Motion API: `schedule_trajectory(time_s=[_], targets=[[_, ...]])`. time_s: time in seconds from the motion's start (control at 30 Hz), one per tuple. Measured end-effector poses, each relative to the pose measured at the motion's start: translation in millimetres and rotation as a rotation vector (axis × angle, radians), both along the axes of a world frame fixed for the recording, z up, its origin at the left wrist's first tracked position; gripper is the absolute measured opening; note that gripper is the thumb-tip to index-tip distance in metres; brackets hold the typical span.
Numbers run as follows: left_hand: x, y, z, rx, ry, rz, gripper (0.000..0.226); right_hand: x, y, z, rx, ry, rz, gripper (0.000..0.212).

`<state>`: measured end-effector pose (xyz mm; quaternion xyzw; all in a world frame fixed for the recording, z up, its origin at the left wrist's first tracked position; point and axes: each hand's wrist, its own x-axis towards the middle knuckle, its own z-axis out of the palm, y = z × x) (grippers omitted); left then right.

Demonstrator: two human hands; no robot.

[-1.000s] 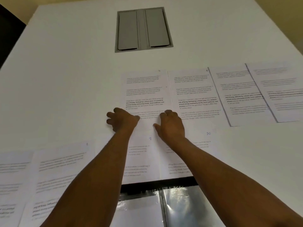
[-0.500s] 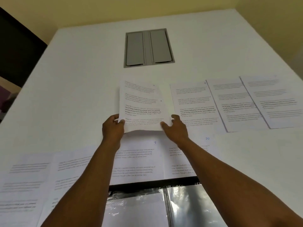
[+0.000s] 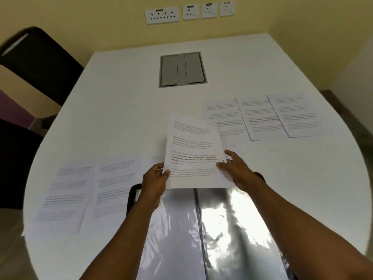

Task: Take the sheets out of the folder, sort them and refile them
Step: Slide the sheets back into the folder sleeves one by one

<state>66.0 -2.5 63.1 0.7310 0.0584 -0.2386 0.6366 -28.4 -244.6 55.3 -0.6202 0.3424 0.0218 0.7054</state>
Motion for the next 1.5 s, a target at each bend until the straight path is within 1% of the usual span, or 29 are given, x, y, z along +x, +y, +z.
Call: schedule_trajectory(time_s=[0.1, 0.13, 0.2, 0.23, 0.27, 0.33, 0.4, 0.57, 0.67, 0.73, 0.8, 0.87, 0.97, 1.13, 1.37, 1.5], targets=[[-42, 5, -2, -0.028, 0.039, -0.071, 0.023, -41, -6, -6, 0.086, 0.022, -0.109, 0.063], [-55, 6, -4, -0.034, 0.046, -0.106, 0.022, -53, -7, -8, 0.115, 0.021, -0.138, 0.059], [-79, 8, -9, -0.016, 0.062, -0.178, 0.022, -77, -9, -10, 0.116, -0.004, -0.149, 0.042], [-91, 8, -11, 0.001, 0.073, -0.208, 0.021, -89, -10, -12, 0.084, -0.01, -0.153, 0.035], [-101, 8, -13, 0.022, 0.083, -0.232, 0.019, -99, -10, -14, 0.045, -0.009, -0.163, 0.033], [-119, 6, -15, 0.07, 0.106, -0.269, 0.016, -119, -13, -14, -0.092, 0.028, -0.147, 0.036], [-134, 1, -19, 0.114, 0.134, -0.287, 0.015, -136, -18, -11, -0.226, 0.069, -0.128, 0.033], [-158, -17, -23, 0.189, 0.142, -0.266, 0.013, -166, -38, 1, -0.331, 0.04, -0.165, 0.024], [-164, -27, -30, 0.269, 0.058, -0.268, 0.015, -177, -53, 4, -0.345, 0.034, -0.198, 0.026], [-166, -33, -37, 0.417, -0.09, -0.307, 0.015, -183, -63, 5, -0.34, 0.032, -0.217, 0.028], [-167, -39, -41, 0.57, -0.25, -0.399, 0.02, -188, -74, 5, -0.328, 0.033, -0.227, 0.031], [-165, -46, -45, 0.669, -0.328, -0.507, 0.03, -192, -82, 3, -0.316, 0.039, -0.239, 0.032], [-159, -57, -48, 0.758, -0.343, -0.591, 0.042, -195, -94, 3, -0.29, 0.044, -0.264, 0.033], [-147, -77, -52, 0.819, -0.359, -0.652, 0.051, -196, -112, 4, -0.26, 0.043, -0.307, 0.034], [-125, -102, -59, 0.916, -0.452, -0.767, 0.051, -190, -138, 1, -0.209, 0.04, -0.403, 0.035], [-112, -111, -67, 0.955, -0.537, -0.813, 0.048, -180, -148, -3, -0.21, 0.03, -0.422, 0.031]])
